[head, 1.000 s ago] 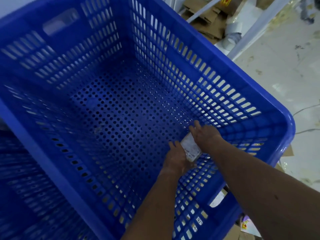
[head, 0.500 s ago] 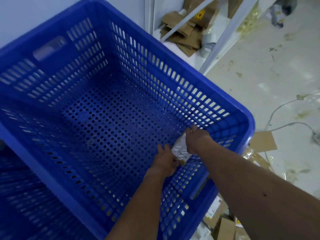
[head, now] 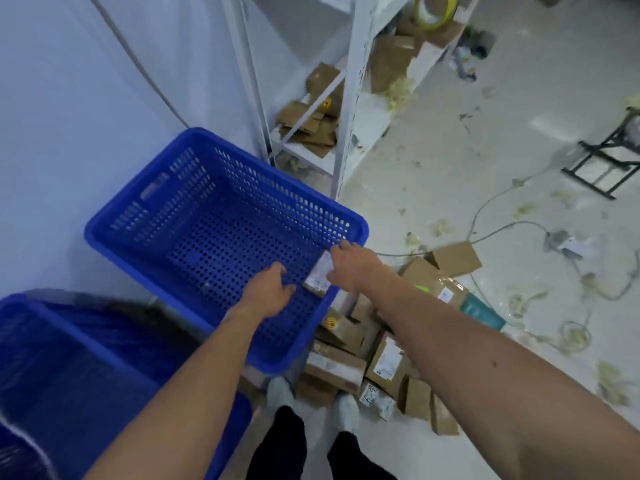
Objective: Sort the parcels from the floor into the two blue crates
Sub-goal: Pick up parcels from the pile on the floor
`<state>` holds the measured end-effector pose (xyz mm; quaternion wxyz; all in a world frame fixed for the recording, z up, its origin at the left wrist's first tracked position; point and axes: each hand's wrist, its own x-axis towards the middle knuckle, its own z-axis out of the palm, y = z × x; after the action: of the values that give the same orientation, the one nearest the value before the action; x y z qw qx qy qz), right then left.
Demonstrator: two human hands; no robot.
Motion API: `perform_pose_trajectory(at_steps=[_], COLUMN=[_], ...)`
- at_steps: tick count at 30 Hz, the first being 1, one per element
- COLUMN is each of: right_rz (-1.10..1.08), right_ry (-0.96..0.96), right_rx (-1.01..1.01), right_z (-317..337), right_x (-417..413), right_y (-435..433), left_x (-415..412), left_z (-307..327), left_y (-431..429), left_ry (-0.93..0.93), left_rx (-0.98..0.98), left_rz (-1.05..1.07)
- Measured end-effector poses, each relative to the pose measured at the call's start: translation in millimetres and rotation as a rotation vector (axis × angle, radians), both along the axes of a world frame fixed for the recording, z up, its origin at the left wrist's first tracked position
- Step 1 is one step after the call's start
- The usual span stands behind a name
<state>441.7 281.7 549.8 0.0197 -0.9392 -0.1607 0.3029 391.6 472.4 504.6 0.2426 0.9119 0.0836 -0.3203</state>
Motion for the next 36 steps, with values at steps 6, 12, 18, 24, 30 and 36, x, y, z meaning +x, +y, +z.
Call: perform_pose_trajectory(at_steps=[6, 12, 18, 24, 30, 36], right_rz=[-0.037, -0.145, -0.21, -0.376, -0.507, -0.613], right_ry=[-0.039, -0.007, -0.059, 0.029, 0.072, 0.048], right_rx=[-0.003, -0.057, -0.146, -0.128, -0.146, -0.122], right_z=[67, 93, 93, 76, 78, 76], right_x=[-52, -119, -200, -309, -395, -448], right_y=[-67, -129, -175, -202, -237, -277], left_x=[-49, -89, -133, -202, -251, -288], left_z=[96, 138, 139, 114, 107, 105], left_y=[-16, -53, -79, -107, -155, -221], left_ry=[-0.108, -0.195, -0.241, -0.22, -0.152, -0.104], left_rx=[0.091, 0.097, 0.043, -0.005, -0.08, -0.057], left_rz=[-0.025, -0.088, -0.157, -0.262, -0.32, -0.487])
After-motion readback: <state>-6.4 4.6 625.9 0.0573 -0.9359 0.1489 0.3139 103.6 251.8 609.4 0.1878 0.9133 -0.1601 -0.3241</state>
